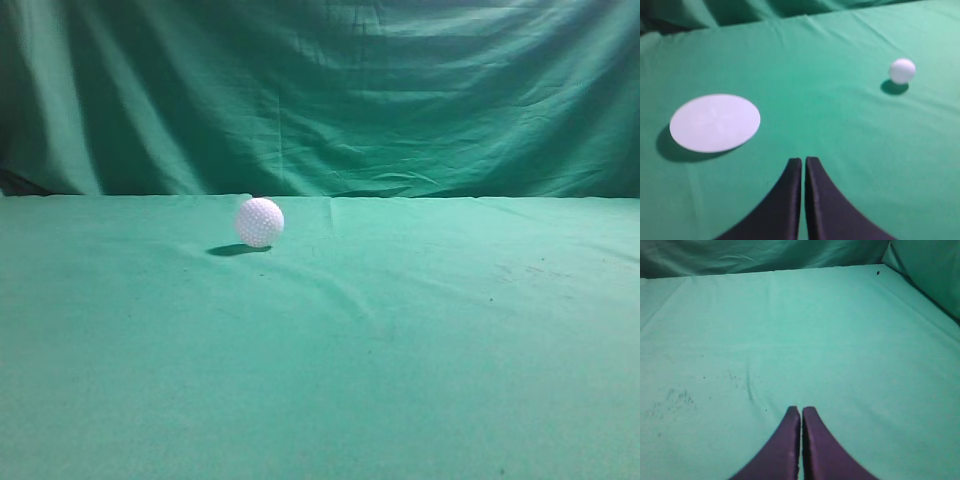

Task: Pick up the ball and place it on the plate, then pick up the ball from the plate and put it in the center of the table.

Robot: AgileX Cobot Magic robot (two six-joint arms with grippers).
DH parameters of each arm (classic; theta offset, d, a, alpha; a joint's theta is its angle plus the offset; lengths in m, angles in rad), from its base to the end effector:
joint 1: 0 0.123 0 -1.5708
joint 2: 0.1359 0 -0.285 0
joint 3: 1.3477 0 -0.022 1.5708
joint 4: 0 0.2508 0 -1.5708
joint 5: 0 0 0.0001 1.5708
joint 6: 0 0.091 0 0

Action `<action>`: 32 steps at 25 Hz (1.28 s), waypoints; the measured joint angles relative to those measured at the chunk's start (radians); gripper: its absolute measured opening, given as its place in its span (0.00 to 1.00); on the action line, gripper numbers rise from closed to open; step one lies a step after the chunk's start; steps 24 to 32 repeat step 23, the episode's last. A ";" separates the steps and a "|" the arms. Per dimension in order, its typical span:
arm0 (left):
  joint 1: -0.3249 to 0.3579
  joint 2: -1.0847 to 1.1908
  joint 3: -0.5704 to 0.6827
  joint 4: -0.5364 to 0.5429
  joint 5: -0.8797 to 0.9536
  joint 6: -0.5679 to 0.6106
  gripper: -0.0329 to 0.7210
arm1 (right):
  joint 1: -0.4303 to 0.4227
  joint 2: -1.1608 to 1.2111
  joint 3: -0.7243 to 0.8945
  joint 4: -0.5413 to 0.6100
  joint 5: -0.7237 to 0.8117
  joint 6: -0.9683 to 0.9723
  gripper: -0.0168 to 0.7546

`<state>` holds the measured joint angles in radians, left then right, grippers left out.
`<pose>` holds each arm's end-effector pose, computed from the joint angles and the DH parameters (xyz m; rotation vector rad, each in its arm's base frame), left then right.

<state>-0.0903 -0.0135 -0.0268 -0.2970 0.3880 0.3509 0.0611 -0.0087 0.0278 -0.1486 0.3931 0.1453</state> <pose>0.0497 -0.0146 0.1895 0.2280 1.8014 -0.1117 0.0524 -0.0020 0.1694 -0.0116 1.8913 -0.0066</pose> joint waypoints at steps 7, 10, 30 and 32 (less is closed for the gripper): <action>0.000 0.000 0.045 0.026 -0.020 -0.004 0.04 | 0.000 0.000 0.000 0.000 0.000 0.000 0.02; 0.000 0.000 0.045 0.026 -0.020 -0.004 0.04 | 0.000 0.000 0.000 0.000 0.000 -0.002 0.02; 0.000 0.000 0.045 0.026 -0.020 -0.004 0.04 | 0.000 0.000 0.000 0.000 0.000 -0.008 0.02; 0.000 0.000 0.045 0.026 -0.020 -0.004 0.04 | 0.000 0.000 0.000 0.000 0.000 -0.008 0.02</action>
